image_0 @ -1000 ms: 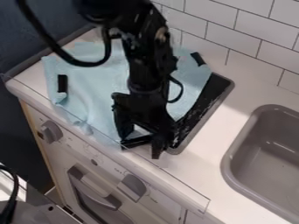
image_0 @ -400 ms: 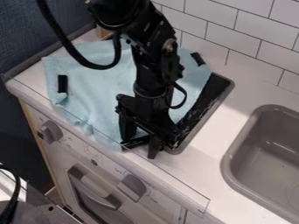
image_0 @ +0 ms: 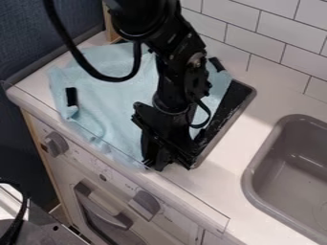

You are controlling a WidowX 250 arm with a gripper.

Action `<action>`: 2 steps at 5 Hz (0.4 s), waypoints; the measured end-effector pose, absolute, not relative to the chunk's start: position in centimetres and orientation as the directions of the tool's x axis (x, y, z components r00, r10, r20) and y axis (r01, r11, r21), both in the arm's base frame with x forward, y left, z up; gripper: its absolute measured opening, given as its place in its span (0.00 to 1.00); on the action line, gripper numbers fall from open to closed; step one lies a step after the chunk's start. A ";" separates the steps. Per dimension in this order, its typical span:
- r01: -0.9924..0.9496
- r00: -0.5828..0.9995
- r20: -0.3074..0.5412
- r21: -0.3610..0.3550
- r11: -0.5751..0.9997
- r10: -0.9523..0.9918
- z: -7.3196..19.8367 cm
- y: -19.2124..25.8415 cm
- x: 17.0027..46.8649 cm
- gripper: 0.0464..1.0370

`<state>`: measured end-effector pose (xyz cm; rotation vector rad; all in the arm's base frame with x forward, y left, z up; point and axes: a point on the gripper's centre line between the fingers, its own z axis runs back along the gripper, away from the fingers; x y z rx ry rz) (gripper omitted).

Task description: Fold the cloth from bottom right to top left

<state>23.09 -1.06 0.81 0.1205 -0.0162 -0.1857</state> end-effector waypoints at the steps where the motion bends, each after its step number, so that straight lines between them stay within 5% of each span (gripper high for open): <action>1: 0.244 0.968 0.035 0.101 0.965 -0.248 2.0 -0.9 23.9 0.06; 2: 0.231 0.967 0.078 0.124 0.965 -0.241 4.8 0.5 26.0 0.01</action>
